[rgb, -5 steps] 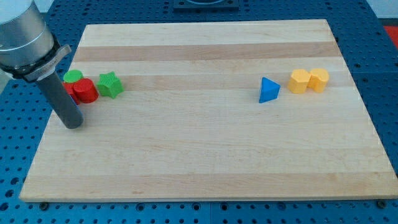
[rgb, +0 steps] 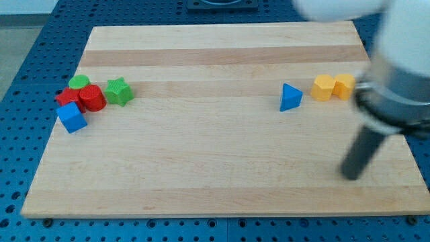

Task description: Move the blue triangle below the blue cube

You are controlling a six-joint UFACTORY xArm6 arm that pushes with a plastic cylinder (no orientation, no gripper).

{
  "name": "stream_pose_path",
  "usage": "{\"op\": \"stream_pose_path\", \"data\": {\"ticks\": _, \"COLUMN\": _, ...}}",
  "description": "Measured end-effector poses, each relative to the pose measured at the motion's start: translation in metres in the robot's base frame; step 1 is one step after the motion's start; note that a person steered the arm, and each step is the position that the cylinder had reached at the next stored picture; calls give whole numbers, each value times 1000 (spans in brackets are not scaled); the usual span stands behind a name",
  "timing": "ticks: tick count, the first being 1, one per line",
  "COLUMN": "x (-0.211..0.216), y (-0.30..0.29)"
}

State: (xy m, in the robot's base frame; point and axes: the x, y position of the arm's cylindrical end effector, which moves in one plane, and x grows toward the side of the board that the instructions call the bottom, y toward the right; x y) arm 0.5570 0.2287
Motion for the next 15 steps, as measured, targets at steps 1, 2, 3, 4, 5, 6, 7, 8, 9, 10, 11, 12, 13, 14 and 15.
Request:
{"op": "stream_pose_path", "data": {"ticks": 1, "x": -71, "y": 60}}
{"op": "stream_pose_path", "data": {"ticks": 2, "x": -142, "y": 70}}
{"op": "stream_pose_path", "data": {"ticks": 3, "x": -154, "y": 18}}
{"op": "stream_pose_path", "data": {"ticks": 4, "x": -154, "y": -27}}
{"op": "stream_pose_path", "data": {"ticks": 5, "x": -154, "y": -63}}
{"op": "stream_pose_path", "data": {"ticks": 6, "x": -154, "y": -116}}
{"op": "stream_pose_path", "data": {"ticks": 7, "x": -131, "y": -165}}
{"op": "stream_pose_path", "data": {"ticks": 8, "x": -96, "y": -175}}
{"op": "stream_pose_path", "data": {"ticks": 9, "x": -106, "y": -169}}
{"op": "stream_pose_path", "data": {"ticks": 10, "x": -142, "y": -140}}
{"op": "stream_pose_path", "data": {"ticks": 11, "x": -119, "y": -99}}
{"op": "stream_pose_path", "data": {"ticks": 12, "x": -47, "y": -133}}
{"op": "stream_pose_path", "data": {"ticks": 13, "x": -28, "y": -170}}
{"op": "stream_pose_path", "data": {"ticks": 14, "x": -30, "y": -175}}
{"op": "stream_pose_path", "data": {"ticks": 15, "x": -29, "y": -144}}
